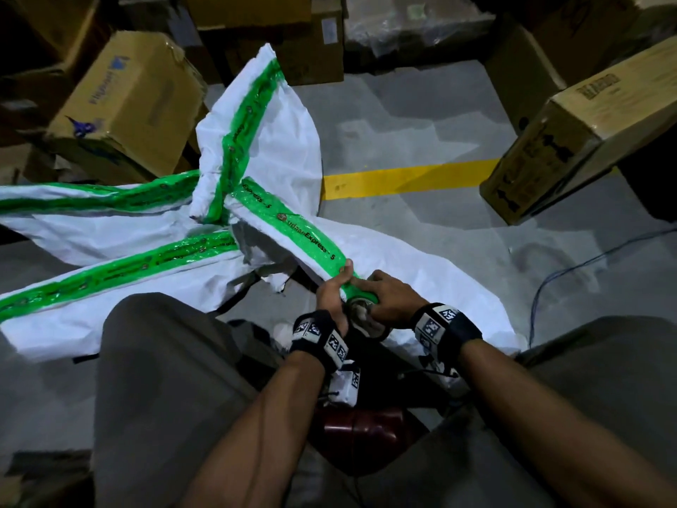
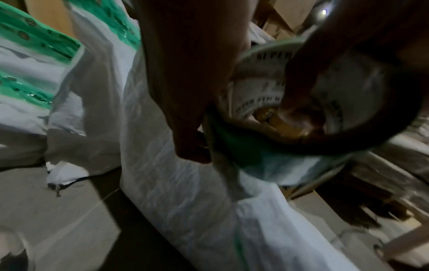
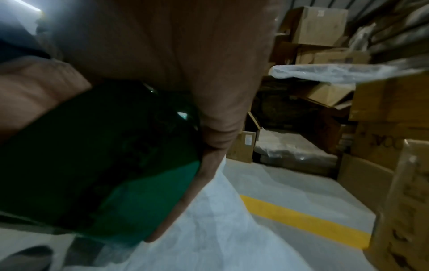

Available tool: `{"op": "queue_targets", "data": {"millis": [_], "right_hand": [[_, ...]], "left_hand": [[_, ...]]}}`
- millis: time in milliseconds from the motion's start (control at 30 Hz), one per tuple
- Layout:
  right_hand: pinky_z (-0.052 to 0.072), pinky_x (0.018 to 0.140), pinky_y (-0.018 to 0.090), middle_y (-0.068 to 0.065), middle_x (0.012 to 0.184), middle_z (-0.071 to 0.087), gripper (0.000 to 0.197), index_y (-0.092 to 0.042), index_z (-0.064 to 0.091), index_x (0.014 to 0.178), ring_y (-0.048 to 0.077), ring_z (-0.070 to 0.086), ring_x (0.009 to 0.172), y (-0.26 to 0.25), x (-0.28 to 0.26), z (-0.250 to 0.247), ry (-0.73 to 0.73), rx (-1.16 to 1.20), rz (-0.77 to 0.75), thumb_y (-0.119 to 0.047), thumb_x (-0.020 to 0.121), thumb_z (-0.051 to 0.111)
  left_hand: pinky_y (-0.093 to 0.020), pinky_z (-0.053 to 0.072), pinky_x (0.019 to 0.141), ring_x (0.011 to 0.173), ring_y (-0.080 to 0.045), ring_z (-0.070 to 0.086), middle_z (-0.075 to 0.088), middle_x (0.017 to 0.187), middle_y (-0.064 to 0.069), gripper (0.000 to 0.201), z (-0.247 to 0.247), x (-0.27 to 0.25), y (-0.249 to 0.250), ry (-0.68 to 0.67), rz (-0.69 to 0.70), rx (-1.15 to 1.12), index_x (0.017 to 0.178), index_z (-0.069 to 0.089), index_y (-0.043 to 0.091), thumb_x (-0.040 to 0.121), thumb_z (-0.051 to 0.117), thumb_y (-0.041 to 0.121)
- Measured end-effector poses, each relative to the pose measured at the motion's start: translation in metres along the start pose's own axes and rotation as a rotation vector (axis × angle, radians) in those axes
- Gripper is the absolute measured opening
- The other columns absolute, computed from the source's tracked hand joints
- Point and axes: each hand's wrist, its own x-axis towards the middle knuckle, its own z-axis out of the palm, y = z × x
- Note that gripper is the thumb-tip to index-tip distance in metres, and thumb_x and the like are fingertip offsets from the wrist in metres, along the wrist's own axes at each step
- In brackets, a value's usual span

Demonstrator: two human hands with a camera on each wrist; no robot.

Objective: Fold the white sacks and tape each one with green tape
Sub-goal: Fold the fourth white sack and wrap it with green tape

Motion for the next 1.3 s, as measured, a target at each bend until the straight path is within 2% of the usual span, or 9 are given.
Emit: {"op": "queue_targets", "data": {"millis": [100,233,367,467,633,833,1000,1167,1300], "right_hand": [[0.045,0.081,0.037,0.001,0.106,0.046,0.056,-0.039,0.050,0.139,0.033,0.059,0.105,-0.004,-0.002,-0.004,0.031,-0.088,0.033,-0.044,0.084,0.057],[0.036,0.076,0.038,0.000,0.105,0.047,0.061,-0.056,0.038,0.141,0.029,0.061,0.104,-0.012,-0.010,-0.012,0.142,-0.222,0.086,-0.053,0.083,0.054],[0.039,0.079,0.039,0.000,0.105,0.046,0.065,-0.061,0.035,0.141,0.029,0.060,0.109,-0.015,-0.020,-0.021,0.176,-0.237,0.112,-0.045,0.083,0.058],[0.046,0.089,0.039,0.004,0.125,0.055,0.066,-0.057,0.044,0.139,0.029,0.057,0.119,-0.017,-0.025,-0.035,0.183,-0.190,0.141,-0.036,0.079,0.061],[0.038,0.099,0.042,0.008,0.123,0.053,0.056,-0.049,0.046,0.140,0.031,0.055,0.116,-0.023,-0.042,-0.040,0.295,-0.435,0.123,-0.053,0.085,0.057],[0.031,0.101,0.046,0.006,0.118,0.047,0.053,-0.050,0.049,0.137,0.031,0.049,0.116,-0.012,-0.051,-0.045,0.368,-0.518,0.118,-0.058,0.086,0.057],[0.047,0.091,0.045,0.005,0.114,0.041,0.079,-0.043,0.038,0.144,0.029,0.050,0.110,-0.004,-0.048,-0.038,0.280,-0.015,-0.092,-0.060,0.068,0.049],[0.046,0.103,0.036,0.004,0.135,0.045,0.083,-0.027,0.037,0.145,0.013,0.049,0.123,-0.004,-0.041,-0.004,0.539,0.446,-0.333,-0.019,0.075,0.080],[0.047,0.103,0.040,-0.004,0.143,0.046,0.082,-0.028,0.035,0.147,0.017,0.050,0.129,-0.010,-0.029,-0.005,0.557,0.532,-0.335,-0.031,0.079,0.081]], "left_hand": [[-0.044,0.056,0.085,0.098,-0.036,0.066,0.064,0.113,-0.026,0.083,0.006,0.001,-0.003,-0.029,-0.097,0.061,0.134,0.057,-0.005,0.077,0.081,0.050],[-0.043,0.053,0.086,0.085,-0.034,0.070,0.071,0.096,-0.026,0.059,0.013,-0.011,0.012,-0.063,-0.103,0.107,0.105,0.071,0.000,0.096,0.056,0.056],[-0.048,0.054,0.097,0.096,-0.030,0.070,0.073,0.107,-0.014,0.047,0.008,-0.002,0.021,0.063,0.114,0.223,0.111,0.069,0.008,0.090,0.069,0.050],[-0.047,0.051,0.103,0.107,-0.025,0.069,0.072,0.116,-0.007,0.069,-0.001,0.020,0.019,0.188,0.225,0.327,0.119,0.068,0.007,0.071,0.081,0.055],[-0.040,0.055,0.093,0.080,-0.031,0.071,0.074,0.088,-0.014,0.021,0.018,-0.020,0.015,-0.056,0.023,0.098,0.087,0.071,0.004,0.092,0.062,0.022],[-0.033,0.059,0.074,0.065,-0.020,0.070,0.073,0.073,-0.006,0.013,0.035,-0.030,0.005,0.034,0.119,0.068,0.084,0.068,0.002,0.094,0.060,0.005],[-0.052,0.057,0.092,0.101,-0.039,0.071,0.073,0.110,-0.019,0.071,0.005,0.025,0.023,0.163,0.215,0.069,0.113,0.070,-0.004,0.049,0.086,0.022],[-0.047,0.055,0.093,0.099,-0.035,0.070,0.071,0.117,-0.016,0.070,-0.012,0.045,0.071,0.156,0.091,0.215,0.115,0.069,0.001,0.052,0.087,0.027],[-0.052,0.043,0.109,0.115,-0.041,0.063,0.062,0.130,-0.025,0.066,0.005,-0.011,0.098,-0.091,-0.035,0.265,0.127,0.063,-0.005,0.071,0.077,0.027]]}}
